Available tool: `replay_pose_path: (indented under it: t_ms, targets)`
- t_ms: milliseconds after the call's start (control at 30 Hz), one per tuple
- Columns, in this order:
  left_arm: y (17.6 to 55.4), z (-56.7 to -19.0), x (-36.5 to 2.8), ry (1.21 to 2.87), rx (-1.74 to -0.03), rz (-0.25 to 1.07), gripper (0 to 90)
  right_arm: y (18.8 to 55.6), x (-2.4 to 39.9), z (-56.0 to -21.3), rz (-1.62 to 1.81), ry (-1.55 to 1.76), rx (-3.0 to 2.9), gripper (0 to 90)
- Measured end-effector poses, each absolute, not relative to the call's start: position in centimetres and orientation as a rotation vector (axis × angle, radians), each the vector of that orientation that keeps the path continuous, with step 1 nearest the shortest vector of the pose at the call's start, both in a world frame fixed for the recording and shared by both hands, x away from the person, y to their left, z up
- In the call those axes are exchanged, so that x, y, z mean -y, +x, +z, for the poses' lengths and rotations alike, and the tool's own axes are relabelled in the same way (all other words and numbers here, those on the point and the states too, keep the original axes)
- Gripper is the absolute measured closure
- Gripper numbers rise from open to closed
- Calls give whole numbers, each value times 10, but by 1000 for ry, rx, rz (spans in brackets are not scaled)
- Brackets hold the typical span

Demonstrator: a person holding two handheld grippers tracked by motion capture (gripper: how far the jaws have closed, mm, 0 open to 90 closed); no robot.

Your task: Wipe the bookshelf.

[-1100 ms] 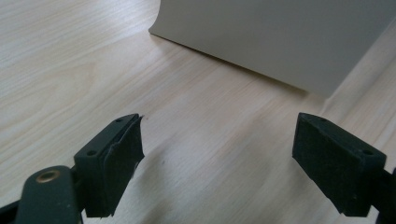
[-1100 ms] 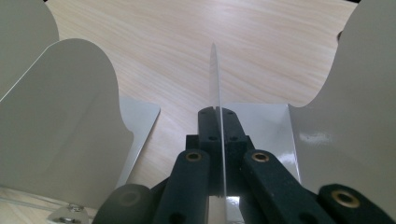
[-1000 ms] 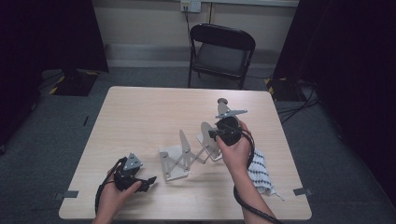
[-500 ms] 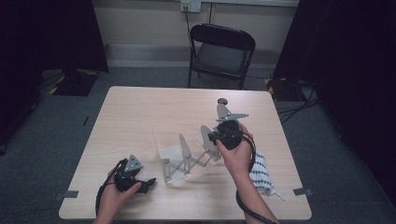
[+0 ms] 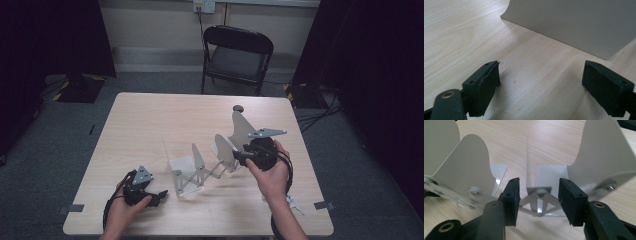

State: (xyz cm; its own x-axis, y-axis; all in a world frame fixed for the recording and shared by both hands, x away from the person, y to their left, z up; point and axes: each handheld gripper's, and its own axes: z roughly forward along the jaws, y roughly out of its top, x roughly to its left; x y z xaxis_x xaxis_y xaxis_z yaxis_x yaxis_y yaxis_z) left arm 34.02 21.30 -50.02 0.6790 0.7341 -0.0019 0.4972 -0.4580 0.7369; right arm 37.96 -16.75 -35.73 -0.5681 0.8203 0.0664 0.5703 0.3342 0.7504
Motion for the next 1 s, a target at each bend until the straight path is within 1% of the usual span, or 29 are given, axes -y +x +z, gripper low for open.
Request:
replay_pose_path:
  t_ms: [100, 367, 667, 933, 1000]
  targets:
    - [340, -500, -213, 2150, -945, 405, 140, 374, 179, -360, 1086, 1255, -2271, 465]
    - [341, -500, -213, 2152, -945, 405, 138, 365, 211, -386, 1022, 1310, -2252, 428]
    - [341, -500, -213, 2152, -945, 405, 138, 362, 239, -437, 923, 1432, -2264, 420]
    - [341, -500, -213, 2152, -949, 411, 134, 353, 257, -460, 843, 1470, -2267, 421]
    - [340, -500, -212, 2151, -952, 415, 133, 351, 258, -465, 829, 1461, -2269, 437]
